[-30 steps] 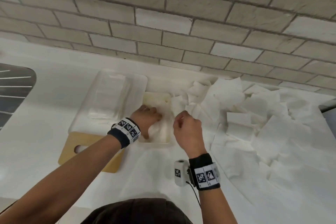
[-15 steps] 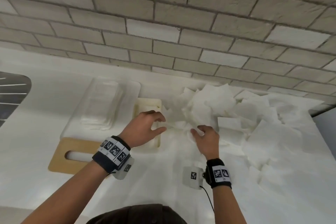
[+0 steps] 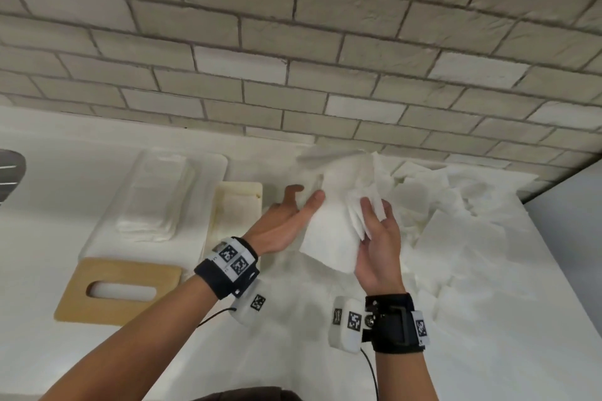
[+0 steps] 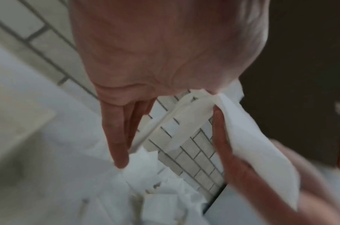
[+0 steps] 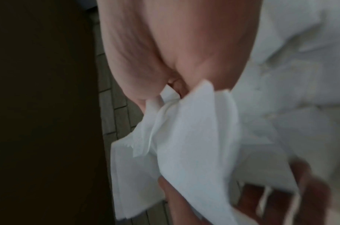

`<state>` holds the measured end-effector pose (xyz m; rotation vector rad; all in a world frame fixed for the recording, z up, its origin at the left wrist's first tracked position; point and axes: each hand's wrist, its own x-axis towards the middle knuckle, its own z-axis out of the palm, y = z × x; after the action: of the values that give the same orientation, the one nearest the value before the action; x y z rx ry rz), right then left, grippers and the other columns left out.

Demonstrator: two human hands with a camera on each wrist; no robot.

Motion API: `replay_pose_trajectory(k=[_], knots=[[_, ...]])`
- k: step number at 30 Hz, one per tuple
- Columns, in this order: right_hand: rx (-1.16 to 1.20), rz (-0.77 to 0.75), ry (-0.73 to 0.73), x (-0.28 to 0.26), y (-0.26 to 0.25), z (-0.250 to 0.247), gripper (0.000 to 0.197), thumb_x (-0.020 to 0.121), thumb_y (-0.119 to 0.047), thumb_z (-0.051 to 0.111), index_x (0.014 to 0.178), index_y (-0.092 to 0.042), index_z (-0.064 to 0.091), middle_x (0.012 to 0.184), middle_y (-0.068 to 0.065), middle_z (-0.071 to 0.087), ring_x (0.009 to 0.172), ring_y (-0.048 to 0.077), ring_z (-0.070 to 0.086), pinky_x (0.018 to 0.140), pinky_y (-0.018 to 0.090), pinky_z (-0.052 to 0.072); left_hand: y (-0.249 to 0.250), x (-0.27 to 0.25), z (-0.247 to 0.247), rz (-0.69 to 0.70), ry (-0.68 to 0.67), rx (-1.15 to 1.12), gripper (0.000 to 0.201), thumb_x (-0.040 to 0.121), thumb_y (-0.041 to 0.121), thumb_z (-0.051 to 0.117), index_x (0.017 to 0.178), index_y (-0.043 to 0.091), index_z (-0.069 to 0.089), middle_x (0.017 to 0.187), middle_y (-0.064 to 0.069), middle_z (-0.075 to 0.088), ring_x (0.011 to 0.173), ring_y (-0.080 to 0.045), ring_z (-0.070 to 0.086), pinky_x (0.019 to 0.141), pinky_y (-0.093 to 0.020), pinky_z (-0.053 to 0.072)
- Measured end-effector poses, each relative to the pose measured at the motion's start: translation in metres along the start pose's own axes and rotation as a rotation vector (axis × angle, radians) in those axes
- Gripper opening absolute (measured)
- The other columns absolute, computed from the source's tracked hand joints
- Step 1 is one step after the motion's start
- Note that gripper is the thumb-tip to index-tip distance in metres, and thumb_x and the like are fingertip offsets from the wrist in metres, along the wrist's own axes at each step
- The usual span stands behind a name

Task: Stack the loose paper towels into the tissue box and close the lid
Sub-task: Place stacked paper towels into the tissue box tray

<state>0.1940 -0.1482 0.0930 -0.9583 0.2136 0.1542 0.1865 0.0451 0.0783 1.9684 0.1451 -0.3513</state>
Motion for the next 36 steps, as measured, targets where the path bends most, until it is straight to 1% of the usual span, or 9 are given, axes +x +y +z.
replay_pose_trajectory(k=[3, 9, 12, 15, 18, 23, 26, 29, 36], knots=[[0.023, 0.071, 0.033, -0.004, 0.022, -0.007, 0.041, 0.101, -0.004, 0.068, 0.138, -0.017, 0.055, 0.135, 0.016, 0.073, 0.123, 0.032, 0.071, 0.104, 0.046, 0.058, 0.005, 0.008, 0.003, -0.097, -0.007, -0.481, 0.107, 0.075, 0.1, 0.053, 0.16, 0.041, 0.026, 0.152, 0.0, 0.061, 0.131, -0.023, 0.065, 0.112, -0.053, 0.052], [-0.141, 0.25, -0.014, -0.019, 0.057, -0.022, 0.036, 0.098, -0.001, 0.066, 0.131, -0.017, 0.061, 0.129, 0.014, 0.074, 0.121, 0.036, 0.069, 0.105, 0.05, 0.05, -0.009, 0.003, 0.007, 0.024, 0.121, -0.461, 0.088, 0.071, 0.043, 0.099, 0.142, 0.034, 0.049, 0.136, 0.003, 0.068, 0.124, -0.019, 0.069, 0.103, -0.05, 0.059], [-0.357, 0.183, -0.074, -0.024, 0.068, -0.022, 0.047, 0.088, -0.015, 0.071, 0.133, -0.018, 0.058, 0.126, 0.012, 0.069, 0.132, 0.044, 0.059, 0.102, 0.047, 0.048, -0.019, -0.008, -0.001, 0.11, 0.185, -0.447, 0.083, 0.062, 0.038, 0.1, 0.133, 0.025, 0.058, 0.129, 0.002, 0.072, 0.123, -0.019, 0.069, 0.105, -0.048, 0.057], [-0.485, -0.01, -0.059, -0.03, 0.066, -0.005, 0.071, 0.087, -0.032, 0.08, 0.147, -0.048, 0.045, 0.136, -0.006, 0.062, 0.123, 0.01, 0.066, 0.1, 0.033, 0.054, -0.027, -0.018, -0.016, 0.129, 0.238, -0.365, 0.084, 0.059, 0.042, 0.099, 0.128, 0.019, 0.057, 0.123, -0.002, 0.074, 0.118, -0.022, 0.071, 0.103, -0.054, 0.057], [-0.527, -0.205, 0.009, -0.025, 0.068, 0.018, 0.045, 0.093, -0.027, 0.085, 0.133, -0.03, 0.064, 0.125, -0.015, 0.068, 0.112, 0.003, 0.069, 0.092, 0.021, 0.056, -0.037, -0.028, -0.035, 0.109, 0.255, -0.274, 0.075, 0.061, 0.039, 0.101, 0.121, 0.02, 0.06, 0.116, 0.0, 0.075, 0.112, -0.02, 0.073, 0.099, -0.052, 0.059], [-0.498, -0.182, 0.087, 0.005, 0.087, 0.052, 0.015, 0.1, -0.031, 0.077, 0.097, -0.017, 0.075, 0.103, -0.008, 0.079, 0.093, 0.008, 0.07, 0.082, 0.03, 0.052, -0.056, -0.059, -0.077, 0.056, 0.232, -0.293, 0.051, 0.078, 0.024, 0.096, 0.116, 0.027, 0.062, 0.103, 0.03, 0.071, 0.103, 0.001, 0.066, 0.085, -0.015, 0.054], [-0.407, -0.123, 0.132, 0.023, 0.108, 0.074, 0.014, 0.105, -0.032, 0.069, 0.096, -0.021, 0.069, 0.098, -0.008, 0.075, 0.085, 0.01, 0.064, 0.082, 0.031, 0.051, -0.071, -0.079, -0.106, -0.008, 0.244, -0.339, 0.064, 0.075, 0.035, 0.098, 0.13, 0.021, 0.068, 0.123, 0.007, 0.076, 0.113, -0.016, 0.073, 0.101, -0.043, 0.06], [-0.448, -0.107, 0.21, 0.037, 0.125, 0.102, 0.016, 0.109, -0.04, 0.059, 0.108, -0.024, 0.061, 0.117, -0.009, 0.073, 0.11, 0.014, 0.068, 0.101, 0.034, 0.053, -0.087, -0.101, -0.133, -0.027, 0.287, -0.386, 0.042, 0.083, 0.02, 0.092, 0.122, 0.019, 0.075, 0.112, -0.002, 0.082, 0.105, -0.022, 0.078, 0.092, -0.045, 0.064], [-0.93, -0.22, 0.111, 0.055, 0.162, 0.124, 0.02, 0.112, -0.039, 0.05, 0.12, -0.027, 0.035, 0.07, 0.006, 0.061, 0.057, 0.026, 0.059, 0.059, 0.038, 0.047, -0.135, -0.136, -0.179, -0.08, 0.438, -0.46, 0.042, 0.083, 0.017, 0.091, 0.122, 0.018, 0.075, 0.11, -0.003, 0.082, 0.102, -0.024, 0.079, 0.083, -0.043, 0.065]])
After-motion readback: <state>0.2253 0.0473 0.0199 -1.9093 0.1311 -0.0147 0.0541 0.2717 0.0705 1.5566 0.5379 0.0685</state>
